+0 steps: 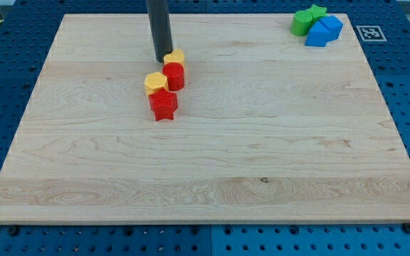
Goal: Slide the yellow heart to the top right
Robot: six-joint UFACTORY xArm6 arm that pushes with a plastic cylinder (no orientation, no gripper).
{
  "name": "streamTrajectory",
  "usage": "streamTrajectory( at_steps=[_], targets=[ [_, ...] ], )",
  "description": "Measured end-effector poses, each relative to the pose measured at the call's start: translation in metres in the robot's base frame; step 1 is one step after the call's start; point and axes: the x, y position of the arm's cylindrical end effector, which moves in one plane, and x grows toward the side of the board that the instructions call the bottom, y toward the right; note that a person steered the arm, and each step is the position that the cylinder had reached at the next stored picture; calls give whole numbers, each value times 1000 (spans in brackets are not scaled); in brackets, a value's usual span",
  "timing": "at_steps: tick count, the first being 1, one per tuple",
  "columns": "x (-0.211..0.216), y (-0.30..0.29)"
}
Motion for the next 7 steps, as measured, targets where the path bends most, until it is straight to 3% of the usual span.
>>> streamTrajectory(
  at_steps=[2, 4, 6, 7],
  targets=[
    [20, 50],
    [78, 64],
    [78, 100],
    [66, 90]
  ],
)
